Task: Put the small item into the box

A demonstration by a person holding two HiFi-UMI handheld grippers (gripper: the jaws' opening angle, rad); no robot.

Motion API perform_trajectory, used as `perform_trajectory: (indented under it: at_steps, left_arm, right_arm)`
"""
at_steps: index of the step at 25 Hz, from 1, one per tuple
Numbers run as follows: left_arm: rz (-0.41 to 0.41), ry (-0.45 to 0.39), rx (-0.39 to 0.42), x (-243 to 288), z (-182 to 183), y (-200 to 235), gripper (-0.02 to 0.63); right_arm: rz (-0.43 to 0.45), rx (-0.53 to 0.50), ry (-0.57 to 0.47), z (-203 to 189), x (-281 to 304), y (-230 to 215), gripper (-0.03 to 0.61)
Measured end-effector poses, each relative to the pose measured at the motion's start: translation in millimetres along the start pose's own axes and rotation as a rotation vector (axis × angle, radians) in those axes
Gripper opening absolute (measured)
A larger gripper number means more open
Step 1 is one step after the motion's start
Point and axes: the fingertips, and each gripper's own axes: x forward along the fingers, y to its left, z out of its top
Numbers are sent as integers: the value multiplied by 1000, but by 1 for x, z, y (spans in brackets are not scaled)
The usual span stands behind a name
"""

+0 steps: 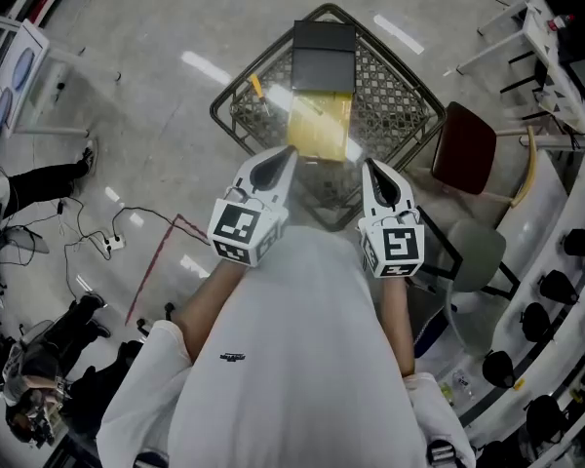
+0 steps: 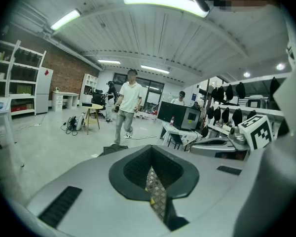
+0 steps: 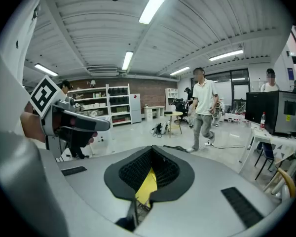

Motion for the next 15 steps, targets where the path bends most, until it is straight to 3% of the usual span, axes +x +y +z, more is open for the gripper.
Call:
perform_trajectory:
  at_steps: [15]
  left_arm:
    - [1, 0, 0, 3, 0, -1, 2]
  right_arm:
    - [19, 8, -25, 4, 0, 3, -2]
